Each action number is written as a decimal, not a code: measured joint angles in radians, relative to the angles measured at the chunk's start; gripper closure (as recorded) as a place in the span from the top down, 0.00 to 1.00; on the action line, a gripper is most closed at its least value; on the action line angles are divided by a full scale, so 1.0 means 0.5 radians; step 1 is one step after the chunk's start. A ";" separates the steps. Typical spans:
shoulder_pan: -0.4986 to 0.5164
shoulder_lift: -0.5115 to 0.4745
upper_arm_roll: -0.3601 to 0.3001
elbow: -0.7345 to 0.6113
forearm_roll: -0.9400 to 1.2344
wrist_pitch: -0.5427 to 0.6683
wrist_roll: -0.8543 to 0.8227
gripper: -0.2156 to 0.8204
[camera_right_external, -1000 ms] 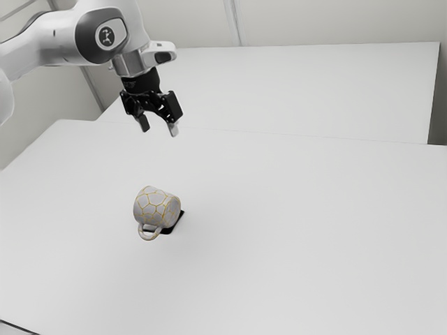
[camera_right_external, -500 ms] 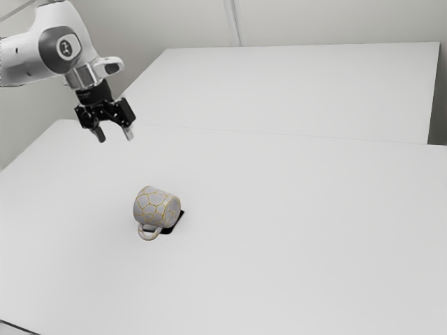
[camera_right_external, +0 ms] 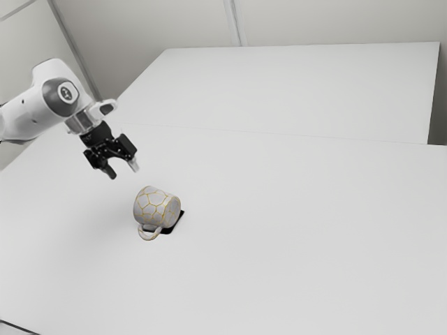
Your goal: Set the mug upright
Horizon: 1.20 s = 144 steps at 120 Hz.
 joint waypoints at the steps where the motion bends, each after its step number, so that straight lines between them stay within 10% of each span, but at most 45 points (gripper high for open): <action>1: 0.000 0.003 0.000 -0.001 -0.004 0.006 0.007 0.79; 127: 0.034 0.115 -0.015 -0.335 -0.763 0.239 0.661 0.79; 144: 0.037 0.117 -0.014 -0.337 -0.800 0.164 0.684 0.59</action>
